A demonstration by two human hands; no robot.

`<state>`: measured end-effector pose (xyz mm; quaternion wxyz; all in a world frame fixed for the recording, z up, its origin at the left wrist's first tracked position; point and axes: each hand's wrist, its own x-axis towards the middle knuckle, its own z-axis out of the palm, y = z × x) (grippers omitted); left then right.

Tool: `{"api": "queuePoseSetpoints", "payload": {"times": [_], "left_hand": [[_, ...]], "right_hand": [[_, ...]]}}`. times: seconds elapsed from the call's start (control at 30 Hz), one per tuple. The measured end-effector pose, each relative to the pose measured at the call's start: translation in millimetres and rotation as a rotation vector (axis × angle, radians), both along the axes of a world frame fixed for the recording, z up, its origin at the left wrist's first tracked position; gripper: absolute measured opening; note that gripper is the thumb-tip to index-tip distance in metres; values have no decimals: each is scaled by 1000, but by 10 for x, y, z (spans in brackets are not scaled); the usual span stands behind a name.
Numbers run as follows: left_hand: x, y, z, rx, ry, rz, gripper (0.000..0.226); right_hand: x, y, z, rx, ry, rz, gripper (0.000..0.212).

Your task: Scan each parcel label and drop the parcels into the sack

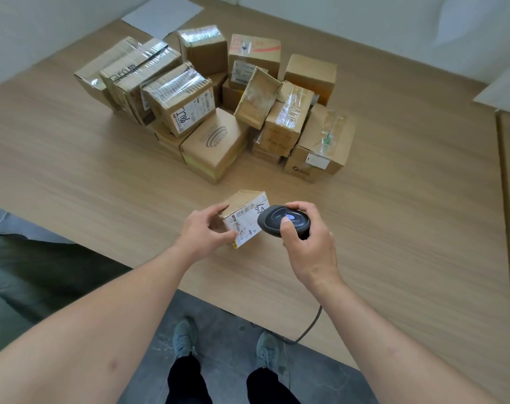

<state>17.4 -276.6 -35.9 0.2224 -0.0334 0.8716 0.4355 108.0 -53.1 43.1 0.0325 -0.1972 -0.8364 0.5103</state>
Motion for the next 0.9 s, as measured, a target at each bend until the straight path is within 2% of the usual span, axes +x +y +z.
{"api": "queuePoseSetpoints", "payload": {"times": [0.23,0.4,0.53,0.7,0.77,0.9], "left_hand": [[52,44,105,-6,14,2,86],[121,-17,318,19,86,54,76],[305,-149,634,70,178,142,55],[656,-458,962,153,304,235,52],[800,-636,1066,110,357,278,51],[1129,-1080,1253,50,353,358,60]], "right_hand": [[46,41,87,-37,24,-14,32],[27,-109,187,-105,86,20,29],[0,-305,306,-152,142,89,31],[1,-682,470,-176,175,222,31],[23,-893,528,-185,183,271,26],[159,-1372,648,-221,199,365,22]]}}
